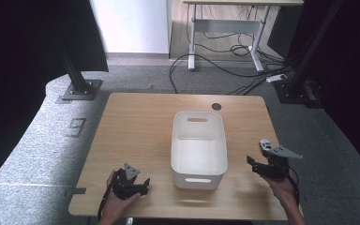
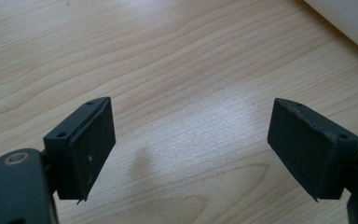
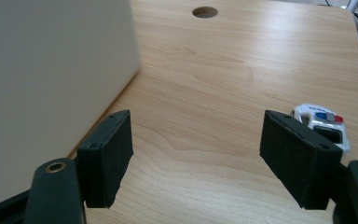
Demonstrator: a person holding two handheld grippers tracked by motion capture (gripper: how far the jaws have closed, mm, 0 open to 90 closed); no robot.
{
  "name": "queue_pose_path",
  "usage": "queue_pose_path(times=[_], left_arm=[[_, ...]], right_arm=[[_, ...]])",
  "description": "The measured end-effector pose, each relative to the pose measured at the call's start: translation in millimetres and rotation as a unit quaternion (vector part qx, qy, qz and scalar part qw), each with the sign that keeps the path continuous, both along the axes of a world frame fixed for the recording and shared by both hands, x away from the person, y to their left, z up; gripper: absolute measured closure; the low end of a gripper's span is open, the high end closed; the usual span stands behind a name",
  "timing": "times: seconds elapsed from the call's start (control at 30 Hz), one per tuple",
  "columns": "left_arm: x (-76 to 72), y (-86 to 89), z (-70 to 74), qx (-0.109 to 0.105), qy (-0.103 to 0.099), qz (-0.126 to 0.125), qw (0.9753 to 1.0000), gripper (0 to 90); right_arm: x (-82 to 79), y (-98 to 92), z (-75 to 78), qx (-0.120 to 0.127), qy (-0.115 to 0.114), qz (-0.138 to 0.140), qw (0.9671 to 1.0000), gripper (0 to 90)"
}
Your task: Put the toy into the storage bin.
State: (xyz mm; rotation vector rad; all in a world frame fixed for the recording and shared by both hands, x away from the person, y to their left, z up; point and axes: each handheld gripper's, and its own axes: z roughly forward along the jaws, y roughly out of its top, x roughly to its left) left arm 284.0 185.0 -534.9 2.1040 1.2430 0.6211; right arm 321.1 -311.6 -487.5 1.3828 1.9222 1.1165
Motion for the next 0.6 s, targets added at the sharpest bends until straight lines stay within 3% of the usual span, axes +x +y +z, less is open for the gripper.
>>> queue_pose_path(times=[0.6], left_arm=[[0.7, 1.8, -1.4, 0.004, 0.006, 0.000, 1.0000, 15.1]], right_arm=[[7.9, -20.8, -8.1, -0.011, 0.009, -0.041, 0.9990, 24.2]])
